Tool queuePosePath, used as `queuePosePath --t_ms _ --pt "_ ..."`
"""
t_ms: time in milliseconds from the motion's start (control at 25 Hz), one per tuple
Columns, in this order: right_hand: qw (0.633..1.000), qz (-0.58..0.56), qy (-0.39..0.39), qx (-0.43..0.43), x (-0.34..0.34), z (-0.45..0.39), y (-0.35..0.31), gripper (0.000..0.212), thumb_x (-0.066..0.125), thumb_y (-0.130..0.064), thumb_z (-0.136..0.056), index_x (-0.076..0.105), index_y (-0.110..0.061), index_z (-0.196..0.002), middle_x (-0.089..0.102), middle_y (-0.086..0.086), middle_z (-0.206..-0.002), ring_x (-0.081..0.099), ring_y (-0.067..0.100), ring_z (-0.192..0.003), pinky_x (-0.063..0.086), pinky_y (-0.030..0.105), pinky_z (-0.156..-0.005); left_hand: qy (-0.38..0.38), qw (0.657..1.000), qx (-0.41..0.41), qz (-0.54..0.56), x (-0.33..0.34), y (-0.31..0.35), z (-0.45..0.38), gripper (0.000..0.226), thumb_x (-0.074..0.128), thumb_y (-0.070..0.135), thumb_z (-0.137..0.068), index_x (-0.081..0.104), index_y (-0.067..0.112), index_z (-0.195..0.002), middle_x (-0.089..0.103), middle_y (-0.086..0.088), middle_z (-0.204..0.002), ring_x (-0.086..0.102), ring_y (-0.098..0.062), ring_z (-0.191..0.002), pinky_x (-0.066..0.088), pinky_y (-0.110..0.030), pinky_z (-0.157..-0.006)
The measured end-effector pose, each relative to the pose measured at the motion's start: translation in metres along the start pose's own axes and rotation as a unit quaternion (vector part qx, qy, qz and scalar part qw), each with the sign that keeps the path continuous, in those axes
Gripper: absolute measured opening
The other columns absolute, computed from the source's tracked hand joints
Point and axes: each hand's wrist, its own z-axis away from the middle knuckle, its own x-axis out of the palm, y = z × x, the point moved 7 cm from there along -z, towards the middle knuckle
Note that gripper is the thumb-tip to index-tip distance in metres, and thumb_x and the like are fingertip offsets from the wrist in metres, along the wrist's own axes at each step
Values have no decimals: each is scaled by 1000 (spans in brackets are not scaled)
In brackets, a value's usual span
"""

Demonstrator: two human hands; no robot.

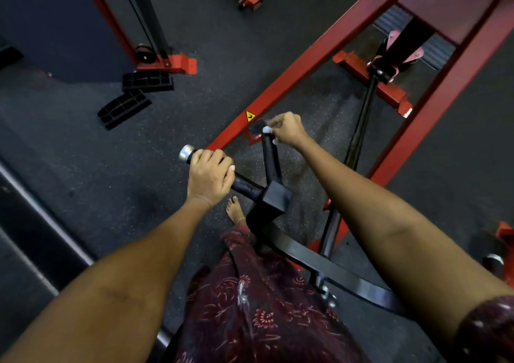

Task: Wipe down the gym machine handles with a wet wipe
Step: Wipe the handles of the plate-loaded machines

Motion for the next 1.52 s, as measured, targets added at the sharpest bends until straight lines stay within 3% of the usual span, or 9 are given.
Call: queuePosePath --t_ms 320,520,680,880,1000,1080,1240,1400,1520 --pt "993 38 -105 -48 -7 32 22 12 70 -10 -81 75 -2 -89 68 -5 -68 56 -12 -59 49 12 -70 29 999 -3 24 2 -3 -2 33 38 27 -84 62 10 -70 62 -8 -81 50 -27 -64 32 -37 -73" --pt "999 -31 12 -34 -2 -7 -11 22 75 -24 -77 74 -4 -86 63 10 -53 54 -6 -46 45 10 -59 24 999 -8 36 3 -3 -2 37 35 29 -85 67 10 -80 64 -8 -85 53 -26 -69 34 -38 -76" --pt "996 51 -46 -61 16 2 -5 8 74 -12 -77 75 -6 -83 66 3 -64 52 -11 -43 53 17 -68 37 999 -8 26 2 -3 -2 44 34 29 -87 68 8 -106 67 -8 -94 50 -23 -77 36 -38 -77" --pt "972 120 -191 -70 3 21 -12 7 75 -7 -75 74 -5 -82 67 4 -68 58 1 -55 44 4 -52 34 999 -7 20 4 -3 -3 44 34 29 -86 73 12 -100 68 -8 -106 54 -23 -81 37 -39 -82" --pt "994 58 -81 -53 -7 -8 -13 7 73 -7 -79 72 -1 -81 64 0 -61 61 0 -48 56 18 -61 32 999 -6 16 2 -2 -4 44 34 29 -86 73 12 -98 68 -9 -108 56 -25 -81 36 -40 -87" --pt "998 33 -46 -40 -1 -14 -8 10 71 -7 -80 71 2 -83 63 4 -62 54 -8 -40 51 10 -56 27 999 -7 15 1 -1 -4 44 34 29 -85 73 11 -97 68 -10 -108 57 -26 -81 36 -40 -88" --pt "995 49 -69 -47 8 10 5 11 59 6 -83 71 4 -84 68 0 -73 53 -14 -43 41 1 -51 21 1000 -11 16 1 0 -5 44 34 29 -86 73 11 -97 68 -10 -108 58 -26 -80 36 -40 -89" --pt "989 63 -129 -47 0 22 -1 6 66 1 -82 71 0 -80 59 -12 -56 54 -4 -45 41 4 -46 18 1000 -19 9 2 -3 -4 45 33 29 -86 74 13 -98 67 -9 -111 58 -26 -90 33 -43 -97" --pt "997 30 -49 -50 -4 0 -15 7 64 2 -82 71 3 -82 59 -2 -57 53 -5 -43 52 11 -55 20 1000 -9 8 2 -1 -4 43 35 27 -85 74 12 -98 66 -10 -115 55 -30 -107 30 -45 -101"
